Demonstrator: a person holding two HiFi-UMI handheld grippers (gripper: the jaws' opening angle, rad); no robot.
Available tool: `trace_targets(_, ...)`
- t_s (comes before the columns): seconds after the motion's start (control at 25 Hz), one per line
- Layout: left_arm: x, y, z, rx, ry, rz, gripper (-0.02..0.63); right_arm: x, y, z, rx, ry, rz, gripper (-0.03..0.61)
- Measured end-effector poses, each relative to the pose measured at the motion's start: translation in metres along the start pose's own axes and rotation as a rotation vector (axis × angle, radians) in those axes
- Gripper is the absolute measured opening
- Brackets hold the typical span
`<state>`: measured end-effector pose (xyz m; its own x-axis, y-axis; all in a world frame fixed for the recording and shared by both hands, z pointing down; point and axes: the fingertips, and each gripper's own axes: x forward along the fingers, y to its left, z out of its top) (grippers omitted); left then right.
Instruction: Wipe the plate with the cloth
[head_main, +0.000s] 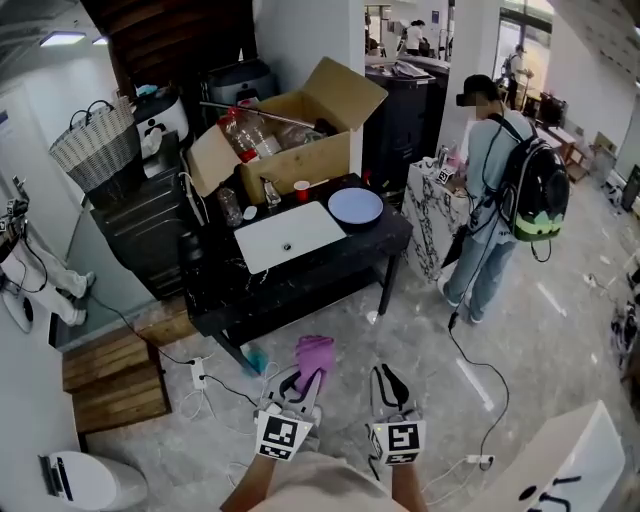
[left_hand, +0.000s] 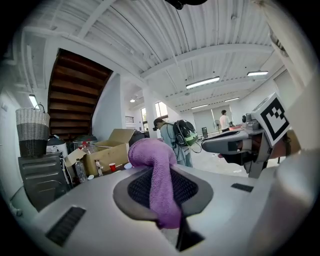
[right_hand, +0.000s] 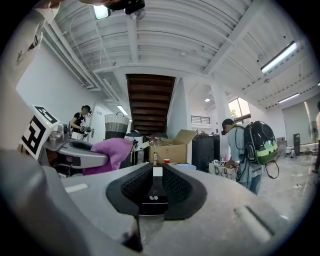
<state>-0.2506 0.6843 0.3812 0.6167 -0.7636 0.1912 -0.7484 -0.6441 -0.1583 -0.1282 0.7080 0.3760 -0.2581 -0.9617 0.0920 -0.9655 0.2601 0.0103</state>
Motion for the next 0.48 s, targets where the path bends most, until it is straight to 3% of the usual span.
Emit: trace_targets(0.48,0.083,0.056,0.0,0.009,-0.005,-0.076,0.06,0.093,-0.023,0.005,-0.012,0.031,-0.05,0.058)
